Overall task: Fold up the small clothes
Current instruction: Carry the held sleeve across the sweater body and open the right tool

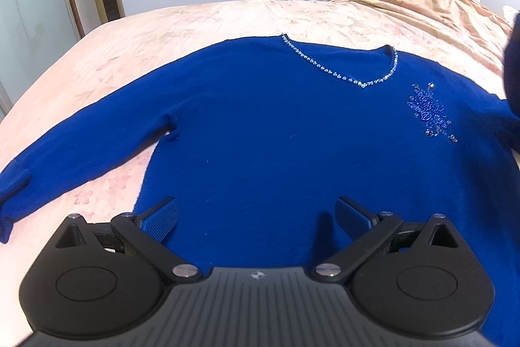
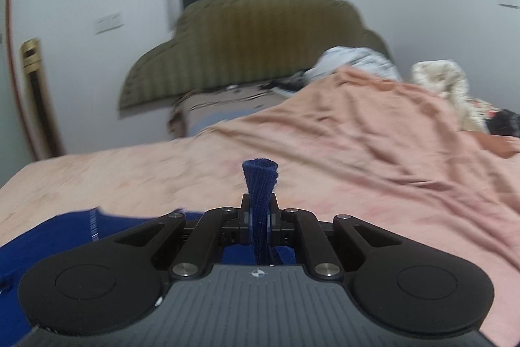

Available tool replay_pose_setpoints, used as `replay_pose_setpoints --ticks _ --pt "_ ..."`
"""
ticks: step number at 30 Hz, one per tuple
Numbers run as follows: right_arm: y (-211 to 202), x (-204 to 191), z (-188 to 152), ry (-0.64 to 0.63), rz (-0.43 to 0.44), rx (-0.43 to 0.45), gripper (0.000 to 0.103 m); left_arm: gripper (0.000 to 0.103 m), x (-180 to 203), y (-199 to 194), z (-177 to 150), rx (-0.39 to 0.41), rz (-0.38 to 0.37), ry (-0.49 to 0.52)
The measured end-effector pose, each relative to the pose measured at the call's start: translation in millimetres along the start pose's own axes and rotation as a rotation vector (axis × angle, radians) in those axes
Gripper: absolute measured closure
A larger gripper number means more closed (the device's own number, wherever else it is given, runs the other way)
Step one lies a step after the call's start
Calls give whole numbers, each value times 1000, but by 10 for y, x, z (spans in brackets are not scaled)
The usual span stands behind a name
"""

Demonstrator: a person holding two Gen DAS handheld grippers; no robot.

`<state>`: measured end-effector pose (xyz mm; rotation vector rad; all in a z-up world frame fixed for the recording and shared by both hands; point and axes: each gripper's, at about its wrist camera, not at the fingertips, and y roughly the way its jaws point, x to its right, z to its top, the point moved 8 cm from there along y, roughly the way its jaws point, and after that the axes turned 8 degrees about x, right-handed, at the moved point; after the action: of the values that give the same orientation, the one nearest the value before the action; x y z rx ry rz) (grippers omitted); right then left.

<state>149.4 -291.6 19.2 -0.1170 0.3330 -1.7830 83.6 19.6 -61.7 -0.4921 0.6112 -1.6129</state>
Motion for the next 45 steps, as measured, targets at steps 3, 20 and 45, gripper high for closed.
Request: replay_pose_setpoints --ticks 3,20,45 --pt "51 -308 -59 -15 39 -23 91 0 -45 5 -20 -5 6 -1" --pt "368 -1516 -212 -68 163 -87 91 0 -304 -16 -92 -12 23 -36" --pt "853 -3064 -675 -133 326 -188 90 0 -717 -98 -172 -1 101 -83"
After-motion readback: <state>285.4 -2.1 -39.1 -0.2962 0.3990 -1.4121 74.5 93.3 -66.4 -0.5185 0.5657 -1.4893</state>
